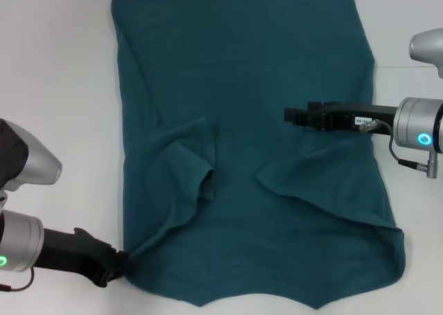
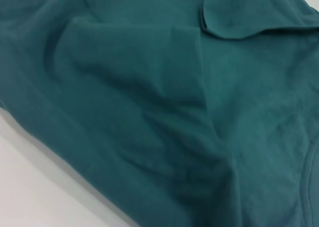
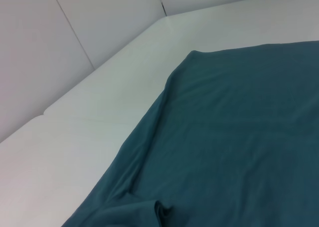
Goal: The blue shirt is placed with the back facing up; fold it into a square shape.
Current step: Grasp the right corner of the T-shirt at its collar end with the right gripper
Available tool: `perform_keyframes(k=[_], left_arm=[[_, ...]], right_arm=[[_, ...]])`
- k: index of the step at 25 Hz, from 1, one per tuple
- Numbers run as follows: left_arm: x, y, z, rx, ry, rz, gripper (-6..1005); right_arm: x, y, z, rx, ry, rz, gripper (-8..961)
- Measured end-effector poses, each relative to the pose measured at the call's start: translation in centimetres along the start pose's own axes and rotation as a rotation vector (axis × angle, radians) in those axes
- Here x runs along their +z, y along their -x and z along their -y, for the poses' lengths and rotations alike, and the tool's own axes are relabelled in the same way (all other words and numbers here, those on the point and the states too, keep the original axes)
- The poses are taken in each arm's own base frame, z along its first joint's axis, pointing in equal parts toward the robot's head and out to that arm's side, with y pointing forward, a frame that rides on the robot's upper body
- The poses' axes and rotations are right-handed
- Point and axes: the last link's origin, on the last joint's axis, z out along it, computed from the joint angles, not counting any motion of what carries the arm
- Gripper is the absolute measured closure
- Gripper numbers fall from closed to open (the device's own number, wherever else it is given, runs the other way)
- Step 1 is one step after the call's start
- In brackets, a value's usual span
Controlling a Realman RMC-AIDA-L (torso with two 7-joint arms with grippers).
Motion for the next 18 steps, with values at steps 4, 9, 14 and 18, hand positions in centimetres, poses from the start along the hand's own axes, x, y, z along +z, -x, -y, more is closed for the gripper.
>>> perform_keyframes(k=[4,9,14,18], left_arm=[[-0.14,-0.06,0.08,0.004,-0.013,-0.007,874],[-0.21,-0.21,0.33,0.026,-0.036,-0.022,925],[-0.49,-0.38,0.7,0.02,-0.05,-0.032,940],[-0.56,-0.58,0.66,0.03,-0.047,-0.027,949]], right_arm=[[-0.04,0.03,0.05,0.0,-0.001,0.001,285],[-0.15,0.12,0.19,0.006,-0.005,0.008,284],[-0.3,0.11,0.38,0.013,-0.01,0.011,284],[-0.72,0.39,0.62,-0.014,-0.028,-0.019,284]])
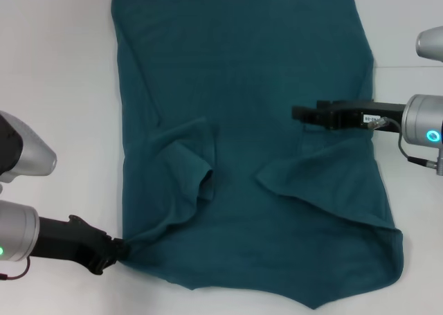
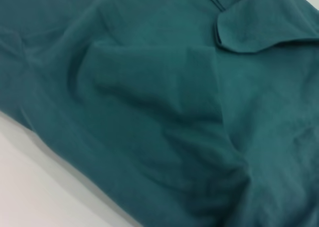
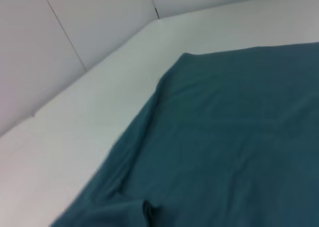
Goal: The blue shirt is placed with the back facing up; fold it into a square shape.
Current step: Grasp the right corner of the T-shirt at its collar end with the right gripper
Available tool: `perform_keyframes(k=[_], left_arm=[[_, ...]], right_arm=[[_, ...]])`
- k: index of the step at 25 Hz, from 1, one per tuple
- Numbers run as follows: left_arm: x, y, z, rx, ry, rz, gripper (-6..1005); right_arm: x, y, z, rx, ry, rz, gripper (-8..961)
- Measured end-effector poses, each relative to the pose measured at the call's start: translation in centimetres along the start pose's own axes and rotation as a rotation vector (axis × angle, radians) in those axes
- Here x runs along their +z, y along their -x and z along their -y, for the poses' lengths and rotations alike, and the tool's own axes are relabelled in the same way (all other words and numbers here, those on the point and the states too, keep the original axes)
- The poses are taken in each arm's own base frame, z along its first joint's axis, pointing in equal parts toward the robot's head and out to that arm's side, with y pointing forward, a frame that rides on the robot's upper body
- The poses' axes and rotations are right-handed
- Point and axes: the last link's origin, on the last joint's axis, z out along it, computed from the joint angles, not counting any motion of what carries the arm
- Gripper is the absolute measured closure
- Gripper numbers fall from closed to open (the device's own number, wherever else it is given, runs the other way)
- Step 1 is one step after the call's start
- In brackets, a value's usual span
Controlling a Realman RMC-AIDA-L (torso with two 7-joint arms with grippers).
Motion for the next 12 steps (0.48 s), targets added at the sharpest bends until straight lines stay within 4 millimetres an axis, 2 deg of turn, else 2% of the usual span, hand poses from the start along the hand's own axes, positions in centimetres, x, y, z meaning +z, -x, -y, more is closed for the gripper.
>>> perform_keyframes(k=[7,12], left_arm=[[-0.4,-0.5,0.1,0.01,-0.013,-0.01,950],[-0.4,-0.5,0.1,0.011,-0.014,-0.011,950]], right_arm=[[-2.7,0.6,-0.5,-0.064,-0.116,-0.251,284],[-4.1,-0.7,-2.2,-0.037,-0.18,-0.394,285]])
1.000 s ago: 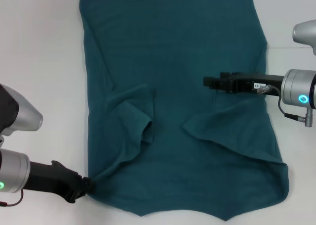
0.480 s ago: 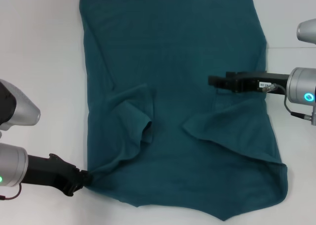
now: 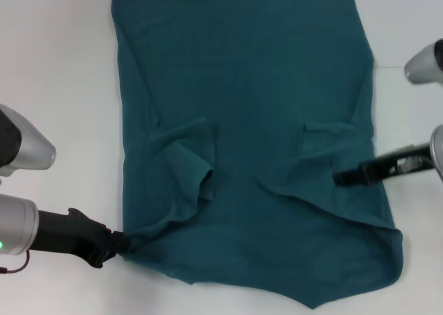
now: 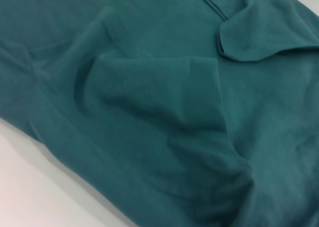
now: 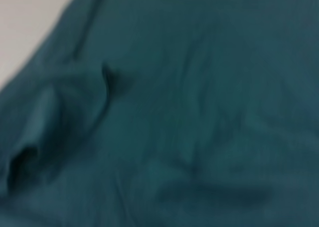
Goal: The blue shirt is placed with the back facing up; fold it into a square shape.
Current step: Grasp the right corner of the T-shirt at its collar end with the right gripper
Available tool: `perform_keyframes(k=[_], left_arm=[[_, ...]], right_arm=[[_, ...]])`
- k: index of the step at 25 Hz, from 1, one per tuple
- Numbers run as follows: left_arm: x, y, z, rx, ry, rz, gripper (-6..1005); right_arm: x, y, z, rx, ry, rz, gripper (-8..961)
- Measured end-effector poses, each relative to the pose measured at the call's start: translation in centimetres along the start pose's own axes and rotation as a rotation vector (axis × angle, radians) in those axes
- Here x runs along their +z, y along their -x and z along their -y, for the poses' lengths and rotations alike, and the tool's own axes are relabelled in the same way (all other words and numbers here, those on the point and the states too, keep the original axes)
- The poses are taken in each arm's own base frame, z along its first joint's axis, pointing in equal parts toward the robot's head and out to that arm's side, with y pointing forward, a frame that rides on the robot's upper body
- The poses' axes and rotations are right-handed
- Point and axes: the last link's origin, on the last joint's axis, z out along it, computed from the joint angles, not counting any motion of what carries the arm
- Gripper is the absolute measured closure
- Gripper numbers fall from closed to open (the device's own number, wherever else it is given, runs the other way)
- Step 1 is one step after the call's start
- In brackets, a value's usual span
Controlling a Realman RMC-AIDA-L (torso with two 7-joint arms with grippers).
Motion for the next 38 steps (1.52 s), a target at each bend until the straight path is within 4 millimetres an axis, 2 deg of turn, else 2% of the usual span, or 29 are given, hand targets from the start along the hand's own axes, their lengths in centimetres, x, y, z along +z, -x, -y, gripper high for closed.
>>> perform_keyframes(k=[7,12,27,38], left_arm=[[0.1,-0.1,0.0,0.003,-0.003,-0.001,949],[0.2,-0.5,0.0,0.012,-0.001,-0.004,949],[0.5,-1.5,0.0,0.043,0.006,0.014,950],[0.8,-1.6,-0.2,0.056,0.009,0.017,949]], right_arm=[[0.4,-2.8,-2.8,0.016,-0.01,-0.137,285],[-0.8,-3.6,-4.2,0.019,-0.011,-0.124,285],[-4.9,-4.6,-3.4,0.055,-0.102,-0.15,317],[-4.5,-5.5,-2.9,0.08,-0.134,-0.179,327]])
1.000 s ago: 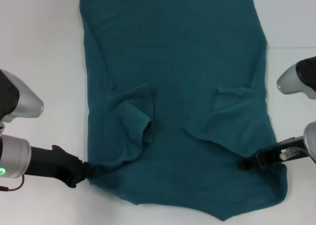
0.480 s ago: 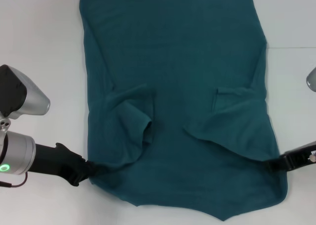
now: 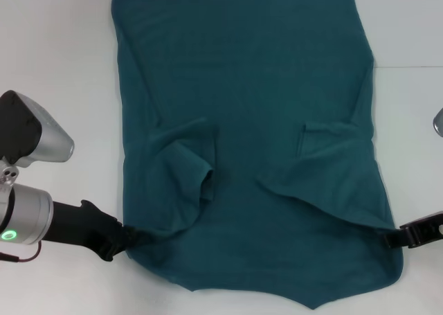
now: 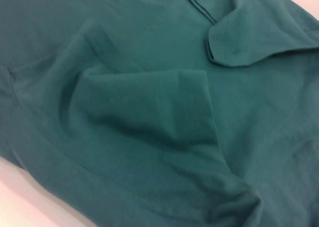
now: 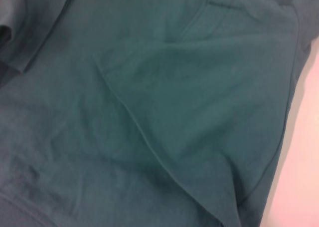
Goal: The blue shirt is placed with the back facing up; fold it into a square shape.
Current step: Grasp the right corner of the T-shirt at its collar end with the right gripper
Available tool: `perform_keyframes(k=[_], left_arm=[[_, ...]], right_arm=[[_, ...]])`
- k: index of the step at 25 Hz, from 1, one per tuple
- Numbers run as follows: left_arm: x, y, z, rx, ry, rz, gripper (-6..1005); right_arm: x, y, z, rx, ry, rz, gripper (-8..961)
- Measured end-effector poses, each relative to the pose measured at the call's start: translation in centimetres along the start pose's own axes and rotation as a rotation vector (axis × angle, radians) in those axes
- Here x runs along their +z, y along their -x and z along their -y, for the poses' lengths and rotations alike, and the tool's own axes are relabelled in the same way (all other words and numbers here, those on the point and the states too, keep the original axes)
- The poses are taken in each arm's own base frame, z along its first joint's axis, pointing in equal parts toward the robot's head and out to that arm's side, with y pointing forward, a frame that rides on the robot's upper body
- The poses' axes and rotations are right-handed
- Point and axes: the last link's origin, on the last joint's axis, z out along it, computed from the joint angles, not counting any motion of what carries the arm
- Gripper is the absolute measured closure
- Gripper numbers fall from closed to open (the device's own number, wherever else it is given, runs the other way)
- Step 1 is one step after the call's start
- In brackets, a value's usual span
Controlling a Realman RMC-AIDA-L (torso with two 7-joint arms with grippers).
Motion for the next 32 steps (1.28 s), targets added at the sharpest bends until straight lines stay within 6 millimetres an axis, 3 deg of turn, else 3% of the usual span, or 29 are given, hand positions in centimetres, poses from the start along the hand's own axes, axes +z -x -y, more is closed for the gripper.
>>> perform_keyframes(k=[8,17,28,32], left_arm=[[0.2,0.2,-0.1,-0.004,0.009,0.005,950],[0.3,0.3,-0.2,-0.008,0.019,0.011,950],[0.3,0.3,-0.1,-0.008,0.016,0.01,950],[0.3,0.4,0.0,-0.011,0.013,0.008,950]], right_arm=[[1.7,-0.2,-0.4,-0.012,0.011,-0.022,339],[2.2,-0.3,-0.2,0.001,0.003,-0.031,395],[2.4,-0.4,0.3,0.014,-0.016,-0.032,717],[2.3,-0.3,0.1,0.002,-0.015,-0.029,887]])
